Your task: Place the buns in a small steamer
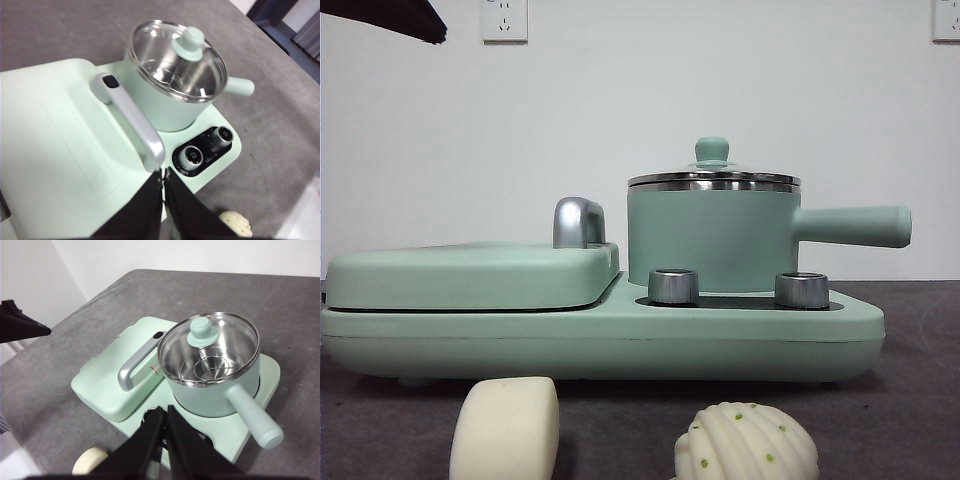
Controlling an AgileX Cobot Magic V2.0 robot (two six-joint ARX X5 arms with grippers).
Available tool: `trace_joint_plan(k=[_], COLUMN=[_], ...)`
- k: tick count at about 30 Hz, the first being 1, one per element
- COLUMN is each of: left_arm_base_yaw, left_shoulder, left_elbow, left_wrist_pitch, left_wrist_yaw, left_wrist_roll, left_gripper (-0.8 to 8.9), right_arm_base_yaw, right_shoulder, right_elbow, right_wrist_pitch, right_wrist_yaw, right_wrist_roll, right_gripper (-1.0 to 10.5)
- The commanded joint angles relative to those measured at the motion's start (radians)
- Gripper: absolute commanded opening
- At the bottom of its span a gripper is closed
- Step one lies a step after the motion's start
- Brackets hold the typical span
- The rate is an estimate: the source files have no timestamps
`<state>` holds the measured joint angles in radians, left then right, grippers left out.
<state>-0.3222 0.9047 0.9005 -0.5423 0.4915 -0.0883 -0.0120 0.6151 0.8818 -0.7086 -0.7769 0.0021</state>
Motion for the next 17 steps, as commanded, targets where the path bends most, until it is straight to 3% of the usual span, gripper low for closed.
trace_joint_plan(k=[1,4,7,9,14,17], left_arm_base_yaw=[-0.003,-0.003,-0.003,-0.003,-0.003,-0.005], left_shoulder=[0.007,0.007,0.008,0.009,0.009,0.015], left_elbow=[0.021,0.021,0.021,0.021,0.021,0.027], left_wrist_pitch=[0.011,0.012,0.013,0.016,0.023,0.042], left_wrist_yaw=[0.006,0.006,0.005,0.005,0.006,0.006], left_wrist_roll=[0.024,0.024,0.025,0.024,-0.005,-0.019], left_gripper=[0.13,1.50,4.11,5.16,5.23,4.63], right_arm_base_yaw=[0.003,0.003,0.003,0.003,0.003,0.003], right_shoulder=[0.005,0.005,0.005,0.005,0.005,0.004], right_elbow=[0.017,0.017,0.017,0.017,0.017,0.017], right_wrist_pitch=[0.005,0.005,0.005,0.005,0.005,0.005], right_wrist_yaw=[-0.004,0.000,0.025,0.037,0.044,0.043], right_wrist_roll=[-0.022,-0.021,-0.021,-0.021,-0.021,-0.020], right_gripper=[0.1,1.4,3.8,4.6,4.6,4.6])
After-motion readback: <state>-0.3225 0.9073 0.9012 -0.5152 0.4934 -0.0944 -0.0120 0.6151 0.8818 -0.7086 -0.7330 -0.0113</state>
